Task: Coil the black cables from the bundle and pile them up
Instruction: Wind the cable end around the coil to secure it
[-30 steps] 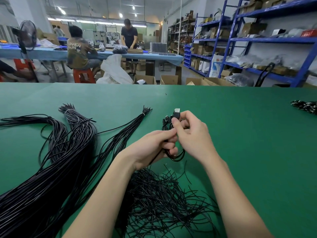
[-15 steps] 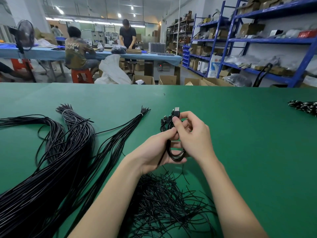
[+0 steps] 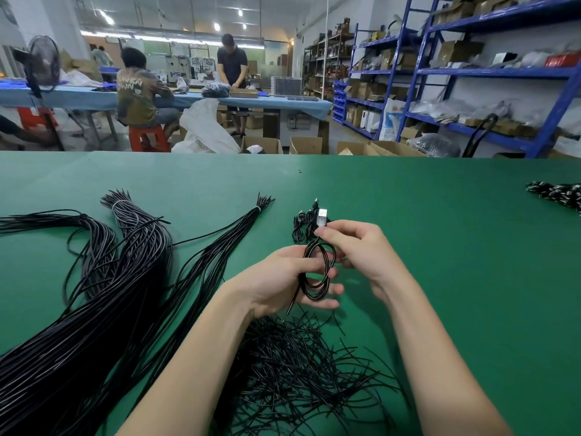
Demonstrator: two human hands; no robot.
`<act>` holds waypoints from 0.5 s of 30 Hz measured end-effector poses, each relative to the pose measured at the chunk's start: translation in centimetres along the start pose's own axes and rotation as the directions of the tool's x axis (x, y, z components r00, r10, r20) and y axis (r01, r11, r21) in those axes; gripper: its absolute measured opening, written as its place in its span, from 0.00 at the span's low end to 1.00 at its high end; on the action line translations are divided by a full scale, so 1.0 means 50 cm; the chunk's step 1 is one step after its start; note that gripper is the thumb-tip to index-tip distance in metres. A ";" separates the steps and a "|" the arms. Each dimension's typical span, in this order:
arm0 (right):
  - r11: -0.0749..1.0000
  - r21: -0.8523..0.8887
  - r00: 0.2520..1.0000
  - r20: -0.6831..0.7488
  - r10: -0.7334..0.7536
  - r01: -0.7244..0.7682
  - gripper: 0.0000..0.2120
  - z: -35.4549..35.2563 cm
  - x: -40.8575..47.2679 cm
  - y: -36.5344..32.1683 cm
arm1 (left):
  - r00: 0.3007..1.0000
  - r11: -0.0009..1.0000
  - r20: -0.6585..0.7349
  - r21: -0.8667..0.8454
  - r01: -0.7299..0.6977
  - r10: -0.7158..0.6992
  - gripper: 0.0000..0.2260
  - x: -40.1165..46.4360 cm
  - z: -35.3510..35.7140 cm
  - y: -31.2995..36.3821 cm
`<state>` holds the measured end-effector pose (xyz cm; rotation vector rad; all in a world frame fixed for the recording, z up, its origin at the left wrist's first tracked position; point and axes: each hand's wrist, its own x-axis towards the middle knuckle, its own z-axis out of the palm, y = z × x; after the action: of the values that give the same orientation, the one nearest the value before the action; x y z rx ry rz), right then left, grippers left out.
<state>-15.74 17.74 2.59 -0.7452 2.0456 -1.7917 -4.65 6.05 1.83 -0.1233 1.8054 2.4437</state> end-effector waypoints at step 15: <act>0.996 -0.046 0.978 0.196 -0.064 0.074 0.05 -0.008 -0.011 -0.005 | 1.000 0.998 -0.014 -0.061 0.013 -0.014 0.10 0.005 0.003 0.000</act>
<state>-15.46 18.39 2.84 -0.9777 1.9670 -1.6335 -4.89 6.17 1.85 -0.1586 1.7300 2.4959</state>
